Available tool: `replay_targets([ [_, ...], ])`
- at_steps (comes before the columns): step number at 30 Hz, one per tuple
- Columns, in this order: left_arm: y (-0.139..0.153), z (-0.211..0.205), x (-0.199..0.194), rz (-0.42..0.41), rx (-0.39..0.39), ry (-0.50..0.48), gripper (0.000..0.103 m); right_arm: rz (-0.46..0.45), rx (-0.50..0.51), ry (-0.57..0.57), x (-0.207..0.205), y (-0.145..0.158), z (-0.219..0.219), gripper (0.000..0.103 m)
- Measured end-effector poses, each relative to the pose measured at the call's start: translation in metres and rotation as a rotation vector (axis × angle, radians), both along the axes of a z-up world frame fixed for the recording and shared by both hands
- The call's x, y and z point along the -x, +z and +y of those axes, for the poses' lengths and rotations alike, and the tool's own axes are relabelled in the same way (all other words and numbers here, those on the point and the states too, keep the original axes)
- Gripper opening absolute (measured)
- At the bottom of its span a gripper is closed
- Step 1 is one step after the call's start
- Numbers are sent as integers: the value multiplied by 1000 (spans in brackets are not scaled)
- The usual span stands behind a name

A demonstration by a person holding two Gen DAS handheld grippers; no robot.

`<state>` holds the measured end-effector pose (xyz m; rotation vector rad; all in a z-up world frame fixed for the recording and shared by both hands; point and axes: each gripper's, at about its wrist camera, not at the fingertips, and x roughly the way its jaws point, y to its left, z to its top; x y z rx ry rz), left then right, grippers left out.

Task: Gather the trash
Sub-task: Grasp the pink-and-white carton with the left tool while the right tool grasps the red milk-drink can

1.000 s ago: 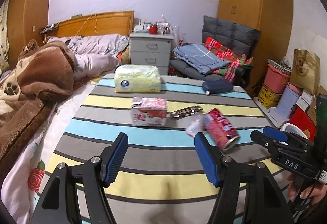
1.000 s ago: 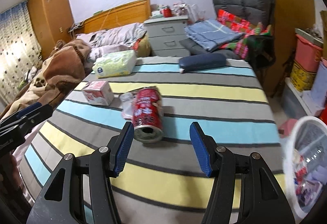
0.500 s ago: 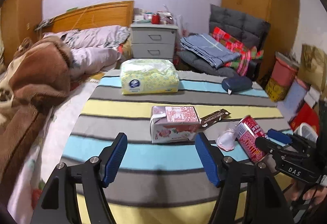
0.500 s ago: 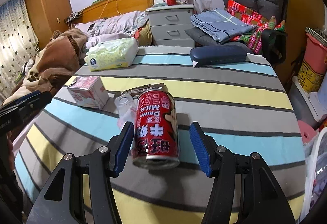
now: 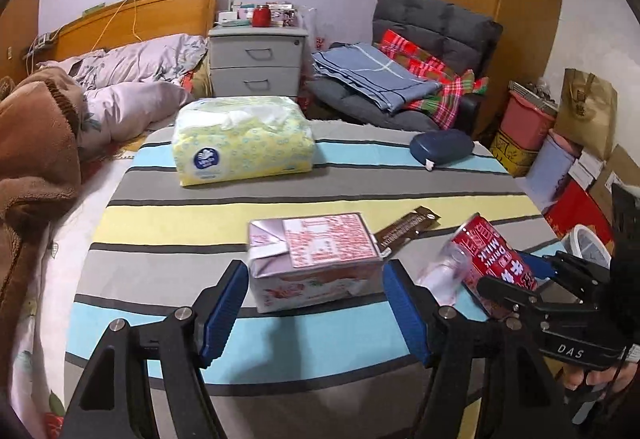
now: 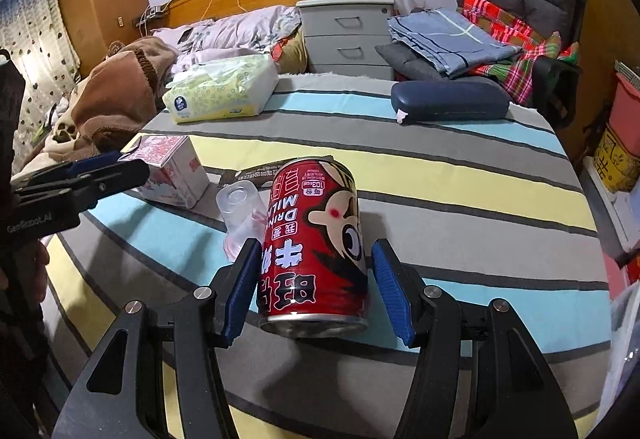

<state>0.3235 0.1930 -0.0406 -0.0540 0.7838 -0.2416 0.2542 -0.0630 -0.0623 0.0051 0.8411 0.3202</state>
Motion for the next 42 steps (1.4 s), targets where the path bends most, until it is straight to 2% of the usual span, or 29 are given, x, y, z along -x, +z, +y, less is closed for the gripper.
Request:
replay_targets([
  [5, 2, -17, 7, 7, 21, -69, 69, 13, -32, -22, 1, 0, -8, 55],
  [9, 4, -33, 19, 18, 77, -145, 69, 18, -31, -38, 2, 0, -14, 55],
  [11, 6, -41, 25, 13, 63, -176, 69, 18, -29, -44, 3, 0, -16, 55],
  [16, 21, -38, 28, -80, -24, -100, 70, 18, -30, -50, 1, -1, -19, 55],
  [21, 13, -29, 10, -49, -78, -74, 70, 14, -23, -47, 1, -1, -18, 55],
  [28, -5, -30, -15, 19, -25, -150, 70, 12, -25, -46, -5, -1, -20, 55],
  [32, -4, -38, -23, -5, -53, -170, 70, 8, -17, -47, -6, -1, -20, 55],
  [36, -11, -41, -36, 33, -61, -170, 70, 9, -21, -46, -7, -2, -22, 55],
  [39, -14, -43, -37, 40, -45, -171, 65, 8, -22, -47, -8, -2, -23, 55],
  [41, -15, -45, -37, 40, -50, -175, 55, 6, -27, -49, -9, -2, -24, 55],
  [42, -16, -46, -37, 45, -54, -176, 47, 5, -27, -48, -9, -3, -24, 55],
])
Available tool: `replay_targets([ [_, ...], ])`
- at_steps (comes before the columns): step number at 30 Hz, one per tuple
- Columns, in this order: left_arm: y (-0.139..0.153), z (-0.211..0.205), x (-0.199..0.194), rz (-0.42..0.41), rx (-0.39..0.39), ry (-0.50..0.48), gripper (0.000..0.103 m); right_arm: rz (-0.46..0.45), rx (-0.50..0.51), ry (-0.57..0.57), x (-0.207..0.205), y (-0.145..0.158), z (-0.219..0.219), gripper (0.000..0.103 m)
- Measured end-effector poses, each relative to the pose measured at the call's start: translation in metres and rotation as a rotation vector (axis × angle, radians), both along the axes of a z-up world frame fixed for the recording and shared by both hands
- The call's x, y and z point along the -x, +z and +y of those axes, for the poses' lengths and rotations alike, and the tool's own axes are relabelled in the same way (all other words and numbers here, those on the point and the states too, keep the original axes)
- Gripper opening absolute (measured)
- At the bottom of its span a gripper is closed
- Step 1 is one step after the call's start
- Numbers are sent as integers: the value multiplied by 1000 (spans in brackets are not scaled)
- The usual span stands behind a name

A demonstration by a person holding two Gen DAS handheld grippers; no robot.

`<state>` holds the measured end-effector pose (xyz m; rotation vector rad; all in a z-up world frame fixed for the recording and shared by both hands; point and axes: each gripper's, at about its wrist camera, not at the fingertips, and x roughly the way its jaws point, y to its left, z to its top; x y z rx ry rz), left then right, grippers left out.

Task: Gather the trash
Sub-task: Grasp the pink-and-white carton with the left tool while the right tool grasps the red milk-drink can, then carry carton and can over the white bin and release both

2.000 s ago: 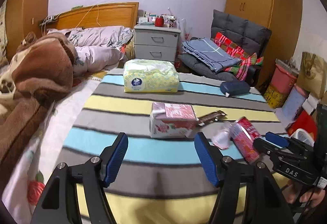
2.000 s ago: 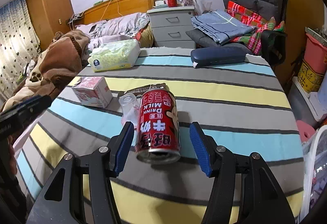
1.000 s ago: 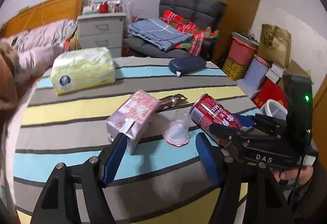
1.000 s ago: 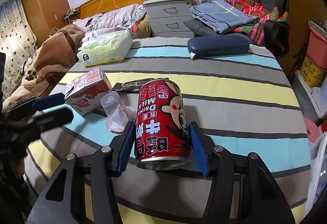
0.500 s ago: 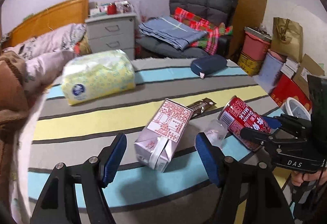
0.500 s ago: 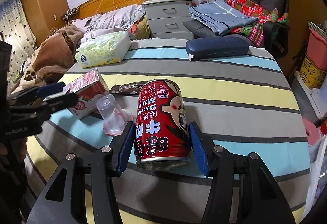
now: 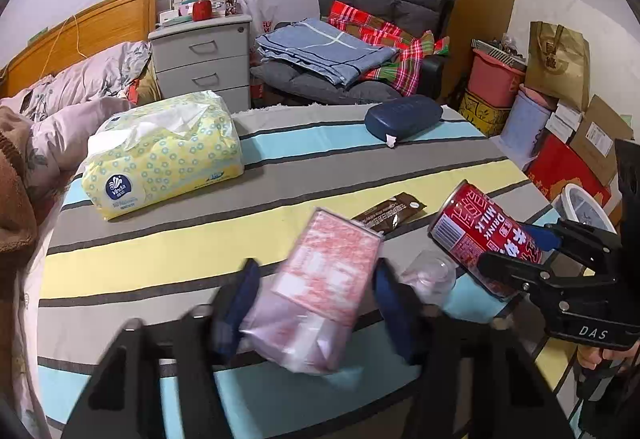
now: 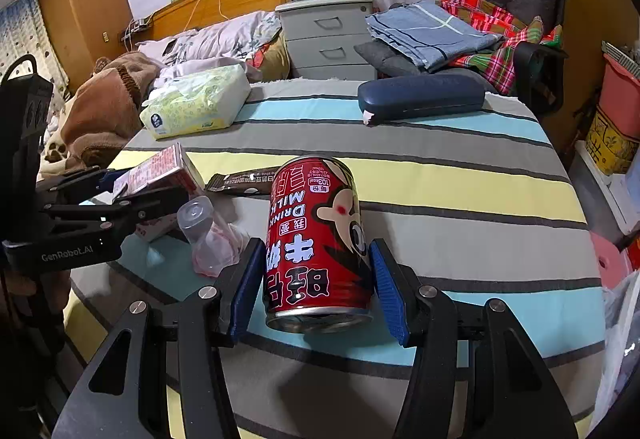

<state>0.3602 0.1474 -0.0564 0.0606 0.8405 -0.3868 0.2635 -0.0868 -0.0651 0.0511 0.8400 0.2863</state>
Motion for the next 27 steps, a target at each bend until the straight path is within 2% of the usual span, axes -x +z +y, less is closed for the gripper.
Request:
replay_targets([
  [1, -1, -1, 0, 5, -2, -3, 42, -1, 0, 1, 0, 0, 0, 55],
  [6, -3, -3, 5, 11, -22, 25, 38, -1, -10, -1, 0, 0, -1, 55],
  [15, 11, 4, 25, -10, -16, 103, 38, -6, -29, -8, 2, 1, -4, 55],
  [20, 25, 0, 43, -34, -2, 110, 38, -30, -44, -10, 10, 8, -7, 54],
  [27, 45, -19, 75, -62, -36, 106, 38, -58, -62, -26, 27, 20, -18, 54],
])
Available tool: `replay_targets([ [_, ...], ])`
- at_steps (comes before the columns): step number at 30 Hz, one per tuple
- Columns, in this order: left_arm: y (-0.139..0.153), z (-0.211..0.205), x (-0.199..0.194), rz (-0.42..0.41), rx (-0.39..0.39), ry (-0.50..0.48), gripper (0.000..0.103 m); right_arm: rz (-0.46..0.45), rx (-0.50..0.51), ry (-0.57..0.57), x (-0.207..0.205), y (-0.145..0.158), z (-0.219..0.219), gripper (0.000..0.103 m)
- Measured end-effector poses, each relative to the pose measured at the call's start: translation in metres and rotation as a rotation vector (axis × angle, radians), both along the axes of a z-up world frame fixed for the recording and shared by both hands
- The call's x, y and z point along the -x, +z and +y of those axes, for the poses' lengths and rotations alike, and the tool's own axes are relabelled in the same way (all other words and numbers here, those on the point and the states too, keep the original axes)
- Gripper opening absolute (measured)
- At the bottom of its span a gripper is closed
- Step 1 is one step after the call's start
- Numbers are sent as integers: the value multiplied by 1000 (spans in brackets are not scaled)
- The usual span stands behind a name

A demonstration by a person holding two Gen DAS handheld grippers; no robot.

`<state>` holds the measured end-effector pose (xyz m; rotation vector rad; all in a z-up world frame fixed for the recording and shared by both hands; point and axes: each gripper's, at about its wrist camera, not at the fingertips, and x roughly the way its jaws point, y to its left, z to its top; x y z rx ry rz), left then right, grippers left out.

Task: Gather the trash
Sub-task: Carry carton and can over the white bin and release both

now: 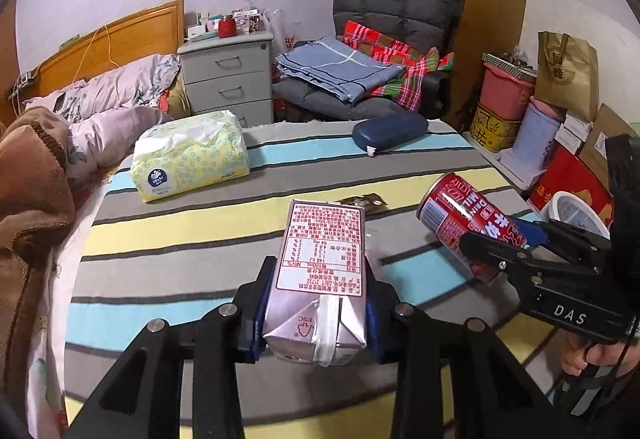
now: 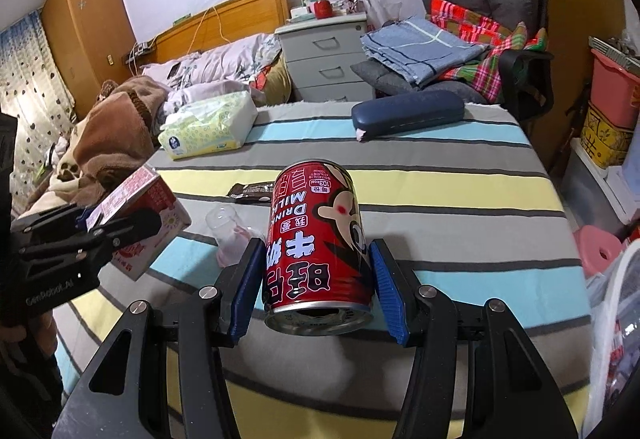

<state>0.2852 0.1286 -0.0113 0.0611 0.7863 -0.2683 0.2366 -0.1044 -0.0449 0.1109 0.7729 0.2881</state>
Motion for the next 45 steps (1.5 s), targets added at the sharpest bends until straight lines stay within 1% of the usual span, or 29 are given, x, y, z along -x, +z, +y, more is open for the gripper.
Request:
replay_targets([
  [6, 13, -19, 25, -16, -9, 17, 38, -27, -12, -35, 18, 12, -18, 55],
  [8, 17, -28, 34, -22, 1, 6, 38, -37, -18, -49, 24, 16, -25, 54],
  [12, 26, -49, 50, -45, -13, -7, 38, -58, -17, -77, 37, 23, -41, 55],
  [17, 37, -82, 69, -81, -1, -45, 38, -80, -13, -122, 51, 32, -64, 55],
  [23, 47, -123, 85, -94, 28, -96, 38, -94, -10, -174, 66, 36, -91, 55],
  [26, 50, -145, 92, -109, 12, -120, 38, -104, -14, -202, 72, 38, -105, 55],
  [28, 52, -160, 96, -107, 21, -145, 38, -111, -14, -219, 78, 40, -115, 55],
  [33, 54, -195, 104, -103, 44, -186, 38, -125, -5, -268, 92, 44, -143, 55],
  [37, 52, -225, 109, -94, 43, -231, 38, -124, 0, -309, 105, 43, -167, 55],
  [45, 43, -282, 112, -67, 56, -312, 38, -105, 5, -380, 120, 37, -206, 55],
])
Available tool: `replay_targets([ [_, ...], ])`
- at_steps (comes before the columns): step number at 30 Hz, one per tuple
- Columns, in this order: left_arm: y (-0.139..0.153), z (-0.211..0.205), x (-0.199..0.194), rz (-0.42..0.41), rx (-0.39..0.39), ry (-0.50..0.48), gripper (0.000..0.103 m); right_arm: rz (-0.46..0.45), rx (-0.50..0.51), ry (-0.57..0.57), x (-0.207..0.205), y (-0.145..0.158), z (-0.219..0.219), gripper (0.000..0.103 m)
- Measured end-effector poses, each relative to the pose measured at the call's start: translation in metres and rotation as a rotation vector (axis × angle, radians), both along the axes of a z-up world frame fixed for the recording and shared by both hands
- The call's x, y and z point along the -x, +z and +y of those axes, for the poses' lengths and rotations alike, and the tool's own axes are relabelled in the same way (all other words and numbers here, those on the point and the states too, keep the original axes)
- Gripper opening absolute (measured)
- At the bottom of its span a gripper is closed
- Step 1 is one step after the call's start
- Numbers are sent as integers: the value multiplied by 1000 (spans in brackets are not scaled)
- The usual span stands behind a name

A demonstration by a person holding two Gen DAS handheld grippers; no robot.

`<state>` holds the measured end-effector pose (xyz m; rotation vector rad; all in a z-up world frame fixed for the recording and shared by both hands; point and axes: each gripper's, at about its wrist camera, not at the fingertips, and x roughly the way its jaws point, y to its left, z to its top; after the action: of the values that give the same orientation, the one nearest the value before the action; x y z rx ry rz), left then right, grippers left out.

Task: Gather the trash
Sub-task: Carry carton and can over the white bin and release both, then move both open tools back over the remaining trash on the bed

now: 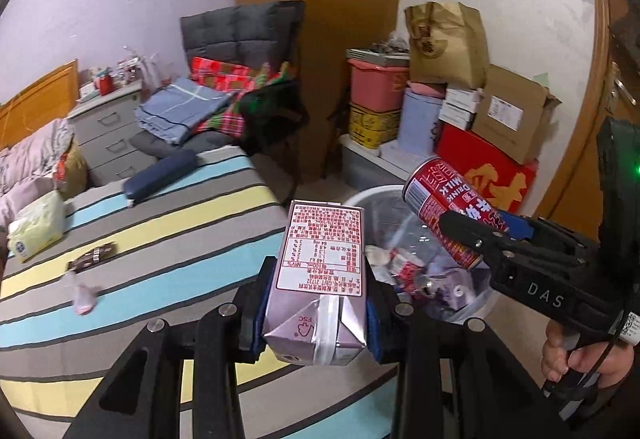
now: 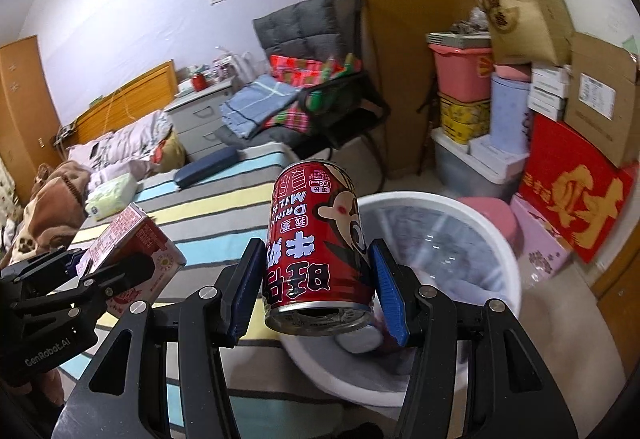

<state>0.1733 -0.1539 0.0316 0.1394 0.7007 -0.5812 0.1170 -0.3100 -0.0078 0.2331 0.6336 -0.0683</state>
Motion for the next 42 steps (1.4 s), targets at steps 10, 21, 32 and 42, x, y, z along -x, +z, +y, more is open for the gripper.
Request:
replay_targets([
  [10, -28, -57, -9, 65, -1, -75, 38, 73, 5, -87, 3, -20, -43, 55],
  [21, -52, -95, -25, 103, -31, -106, 38, 144, -5, -124, -5, -41, -66, 55],
  [32, -55, -105, -32, 101, -12, -143, 38, 154, 6, -130, -8, -45, -72, 55],
  [42, -41, -92, -27, 62, -11, -94, 53, 138, 16, -150, -6, -40, -73, 55],
])
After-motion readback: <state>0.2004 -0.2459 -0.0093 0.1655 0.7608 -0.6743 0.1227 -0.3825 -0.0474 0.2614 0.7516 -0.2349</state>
